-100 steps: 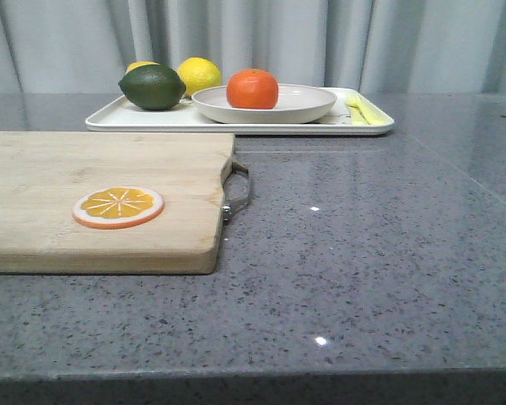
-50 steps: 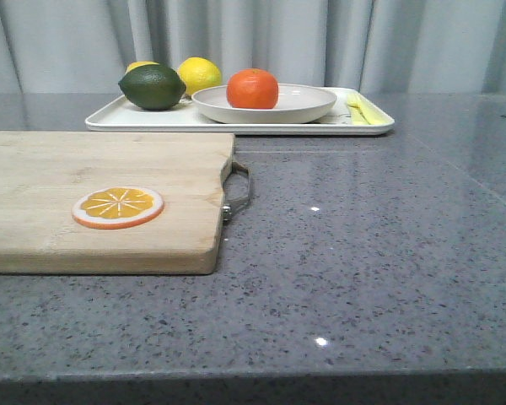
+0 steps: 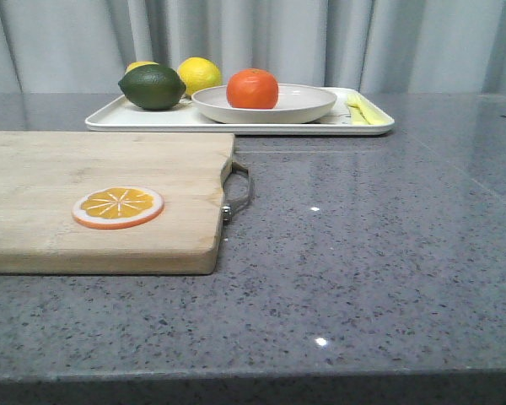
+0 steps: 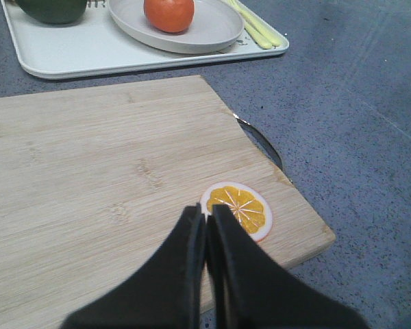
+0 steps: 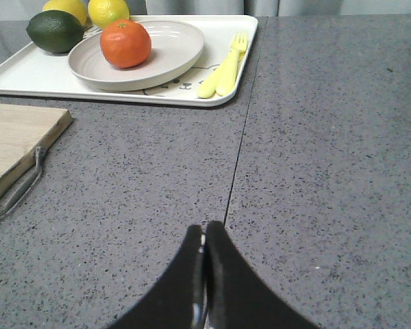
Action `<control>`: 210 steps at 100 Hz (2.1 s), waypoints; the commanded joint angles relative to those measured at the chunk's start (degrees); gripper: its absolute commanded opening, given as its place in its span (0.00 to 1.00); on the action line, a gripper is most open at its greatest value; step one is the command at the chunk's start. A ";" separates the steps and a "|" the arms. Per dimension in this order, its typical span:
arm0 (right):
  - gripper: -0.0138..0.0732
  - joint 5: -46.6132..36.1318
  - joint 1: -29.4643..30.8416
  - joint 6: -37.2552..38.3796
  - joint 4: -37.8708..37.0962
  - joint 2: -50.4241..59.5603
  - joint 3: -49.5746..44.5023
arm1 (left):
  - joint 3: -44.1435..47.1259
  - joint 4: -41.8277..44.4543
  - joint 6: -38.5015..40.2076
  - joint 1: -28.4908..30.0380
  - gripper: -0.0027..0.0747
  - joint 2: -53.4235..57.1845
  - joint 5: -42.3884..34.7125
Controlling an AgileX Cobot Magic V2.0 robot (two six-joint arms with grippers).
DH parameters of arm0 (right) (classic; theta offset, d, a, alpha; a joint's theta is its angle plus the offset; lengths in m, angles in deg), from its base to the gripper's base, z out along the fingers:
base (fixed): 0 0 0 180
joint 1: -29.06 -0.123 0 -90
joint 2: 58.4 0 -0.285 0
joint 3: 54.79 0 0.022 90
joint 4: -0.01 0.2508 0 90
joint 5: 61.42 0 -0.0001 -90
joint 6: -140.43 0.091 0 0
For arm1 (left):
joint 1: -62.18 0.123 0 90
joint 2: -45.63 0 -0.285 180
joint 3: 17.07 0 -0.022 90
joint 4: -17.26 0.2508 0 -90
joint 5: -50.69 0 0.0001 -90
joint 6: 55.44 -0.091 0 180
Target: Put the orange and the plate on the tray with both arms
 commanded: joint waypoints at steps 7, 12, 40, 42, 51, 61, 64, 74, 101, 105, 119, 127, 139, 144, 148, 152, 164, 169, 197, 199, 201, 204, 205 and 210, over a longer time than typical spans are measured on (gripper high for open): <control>0.08 -3.98 -0.02 -0.49 0.14 0.13 1.54 | -1.45 -0.69 0.30 0.31 0.01 0.05 -4.51; 0.08 -3.98 -0.02 -0.49 0.14 0.13 1.54 | -1.45 -0.69 0.30 0.31 0.01 0.05 -4.51; 0.08 -3.98 -0.02 -0.49 0.14 0.13 1.54 | -1.45 -0.69 0.30 0.31 0.01 0.05 -4.51; 0.08 -3.98 -0.02 -0.49 0.14 0.13 1.54 | -1.45 -0.69 0.30 0.31 0.01 0.05 -4.51; 0.08 -3.98 -0.02 -0.49 0.14 0.13 1.54 | -1.45 -0.69 0.30 0.31 0.01 0.05 -4.51; 0.08 -3.98 -0.02 -0.49 0.14 0.13 1.54 | -1.38 0.19 0.30 0.45 0.01 0.05 -4.67; 0.08 -3.98 -0.02 -0.49 0.14 0.13 1.54 | -1.22 0.25 0.30 0.61 0.01 0.13 -4.67; 0.08 -3.98 -0.02 -0.49 0.14 0.13 1.54 | 0.19 0.25 0.30 2.90 0.01 1.55 -6.07; 0.08 -3.98 -0.02 -0.49 0.14 0.13 1.54 | 9.33 3.77 0.30 10.25 0.01 7.27 -21.83; 0.08 -3.98 -0.02 -0.49 0.14 0.13 1.54 | 10.83 4.68 0.30 11.70 0.01 8.42 -23.32; 0.08 -3.98 -0.02 -0.49 0.14 0.13 1.54 | 15.69 5.43 0.30 17.06 0.01 12.57 -25.12; 0.08 -3.98 -0.02 -0.49 0.14 0.13 1.54 | 18.34 5.43 0.30 19.59 0.01 14.88 -26.24; 0.08 -3.98 -0.02 -0.49 0.14 0.13 1.54 | 22.28 5.43 0.30 23.12 0.01 18.87 -27.52; 0.08 -3.98 -0.02 -0.49 0.14 0.13 1.54 | 23.72 5.43 0.30 24.39 0.01 20.79 -27.52; 0.08 -3.98 -0.02 -0.49 0.14 0.13 1.54 | 24.95 5.43 0.30 25.24 0.01 21.98 -27.52; 0.08 -3.98 -0.02 -0.49 0.14 0.13 1.54 | 26.11 5.43 0.30 26.19 0.01 23.45 -27.52; 0.08 -3.98 -0.02 -0.49 0.14 0.13 1.54 | 28.38 5.51 0.30 28.28 0.01 27.79 -27.01; 0.08 -3.98 -0.02 -0.49 0.14 0.13 1.54 | 28.38 5.51 0.18 28.71 0.01 29.92 -23.89; 0.08 -4.01 -0.02 -0.49 0.14 0.07 1.54 | 28.38 5.51 -3.31 28.96 0.01 34.07 -18.61; 0.08 -4.01 -0.02 -0.49 0.14 0.07 1.54 | 28.38 5.40 -3.31 28.96 0.01 34.07 -18.61; 0.08 -4.01 -0.02 -0.49 0.14 0.07 1.54 | 28.38 5.40 -3.31 28.96 0.01 34.07 -18.61; 0.08 -4.01 -0.02 -0.49 0.14 0.07 1.54 | 28.38 5.40 -3.31 28.96 0.01 34.07 -18.57; 0.08 -4.01 -0.02 -0.49 0.14 0.07 1.54 | 28.38 5.40 -3.31 28.96 0.01 34.07 -18.57; 0.08 -4.01 -0.02 -0.49 0.14 0.07 1.54 | 28.38 5.40 -3.31 28.96 0.01 34.07 -18.57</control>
